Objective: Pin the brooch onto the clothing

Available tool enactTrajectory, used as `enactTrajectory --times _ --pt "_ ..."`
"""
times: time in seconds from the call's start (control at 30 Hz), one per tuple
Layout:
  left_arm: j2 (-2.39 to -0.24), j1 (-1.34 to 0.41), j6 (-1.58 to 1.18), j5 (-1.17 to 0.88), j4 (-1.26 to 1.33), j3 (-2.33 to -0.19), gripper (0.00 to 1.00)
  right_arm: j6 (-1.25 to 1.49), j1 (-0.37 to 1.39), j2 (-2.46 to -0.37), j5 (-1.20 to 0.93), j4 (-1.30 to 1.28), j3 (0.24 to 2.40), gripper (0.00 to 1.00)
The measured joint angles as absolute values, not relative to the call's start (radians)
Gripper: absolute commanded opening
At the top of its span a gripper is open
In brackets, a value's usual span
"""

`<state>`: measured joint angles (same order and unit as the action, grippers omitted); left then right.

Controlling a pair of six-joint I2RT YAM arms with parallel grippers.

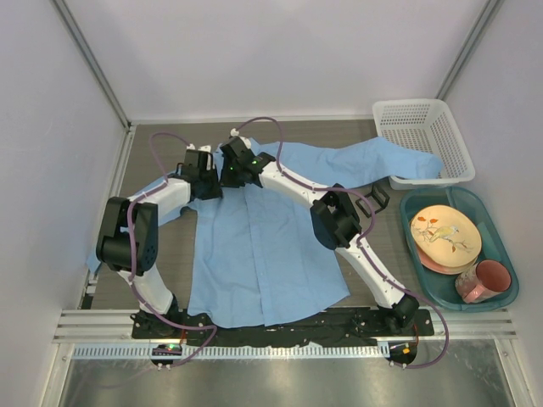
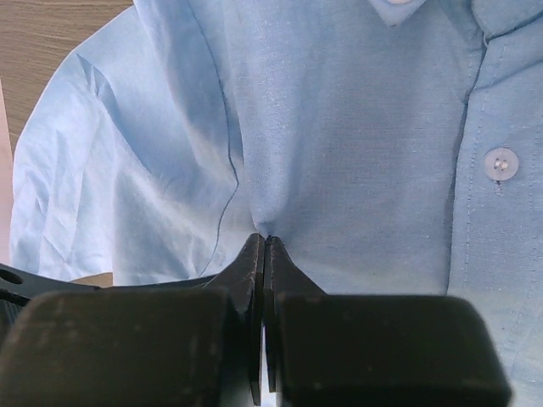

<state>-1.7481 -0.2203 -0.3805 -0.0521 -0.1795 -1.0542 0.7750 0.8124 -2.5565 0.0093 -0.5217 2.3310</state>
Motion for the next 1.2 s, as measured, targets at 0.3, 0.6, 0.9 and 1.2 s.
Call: enactTrajectory --times 0.3,0.6,0.9,1.2 --pt "-1.751 -0.23 -0.384 -0.054 -0.192 -1.068 0.0 0.785 0.817 -2.556 0.006 -0.525 2.329 0.01" --pt "-1.677 -0.229 -0.39 -0.075 -0.184 -1.021 0.0 0.781 0.817 -2.556 0.017 -0.523 2.324 0.01" --pt "-1.637 -0.216 -0.412 -0.101 -0.139 -0.98 0.0 0.771 0.818 -2.543 0.023 -0.523 2.32 0.01" --pt "-1.603 -0.2 -0.416 -0.118 -0.107 -0.942 0.0 0.766 0.819 -2.543 0.024 -0.522 2.313 0.01"
